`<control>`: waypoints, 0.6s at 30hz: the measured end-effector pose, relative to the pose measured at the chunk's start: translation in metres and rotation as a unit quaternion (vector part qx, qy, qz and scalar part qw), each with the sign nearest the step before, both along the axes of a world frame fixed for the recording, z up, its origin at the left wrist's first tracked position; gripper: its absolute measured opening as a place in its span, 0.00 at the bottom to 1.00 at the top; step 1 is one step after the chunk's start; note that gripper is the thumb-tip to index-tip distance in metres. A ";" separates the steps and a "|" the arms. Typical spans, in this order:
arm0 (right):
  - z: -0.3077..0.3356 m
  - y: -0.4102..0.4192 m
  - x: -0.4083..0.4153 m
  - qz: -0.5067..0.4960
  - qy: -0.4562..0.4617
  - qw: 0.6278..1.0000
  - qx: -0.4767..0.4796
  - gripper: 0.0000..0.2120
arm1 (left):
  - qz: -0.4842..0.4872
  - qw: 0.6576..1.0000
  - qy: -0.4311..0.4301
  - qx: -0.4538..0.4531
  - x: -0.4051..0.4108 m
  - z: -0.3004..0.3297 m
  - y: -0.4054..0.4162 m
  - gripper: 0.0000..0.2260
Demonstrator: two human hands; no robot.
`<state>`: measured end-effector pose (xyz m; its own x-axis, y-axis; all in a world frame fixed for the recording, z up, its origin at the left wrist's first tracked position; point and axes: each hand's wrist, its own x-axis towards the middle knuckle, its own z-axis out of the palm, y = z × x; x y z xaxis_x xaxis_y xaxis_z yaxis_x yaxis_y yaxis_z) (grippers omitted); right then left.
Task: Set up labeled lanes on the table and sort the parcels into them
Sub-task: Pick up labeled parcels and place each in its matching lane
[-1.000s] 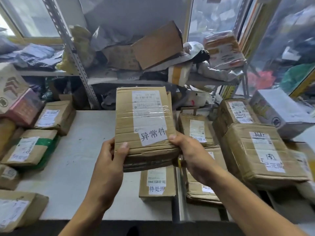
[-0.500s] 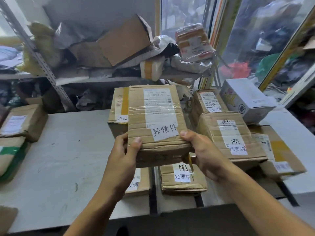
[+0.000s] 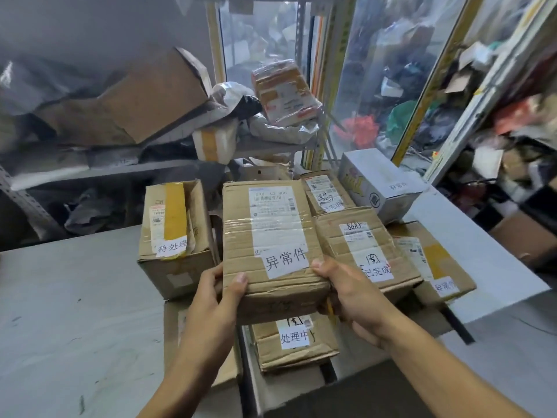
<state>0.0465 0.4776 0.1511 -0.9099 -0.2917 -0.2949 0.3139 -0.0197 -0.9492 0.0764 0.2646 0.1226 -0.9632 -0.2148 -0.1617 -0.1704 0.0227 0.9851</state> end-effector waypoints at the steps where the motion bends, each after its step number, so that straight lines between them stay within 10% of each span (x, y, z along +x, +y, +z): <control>1: 0.001 0.002 0.000 -0.015 0.001 1.000 -0.001 0.22 | -0.010 1.000 0.002 0.007 -0.005 0.002 0.001 0.30; 18: 0.008 0.121 -0.014 -0.121 0.048 0.991 0.004 0.21 | -0.121 0.991 0.018 0.060 -0.052 0.006 0.120 0.25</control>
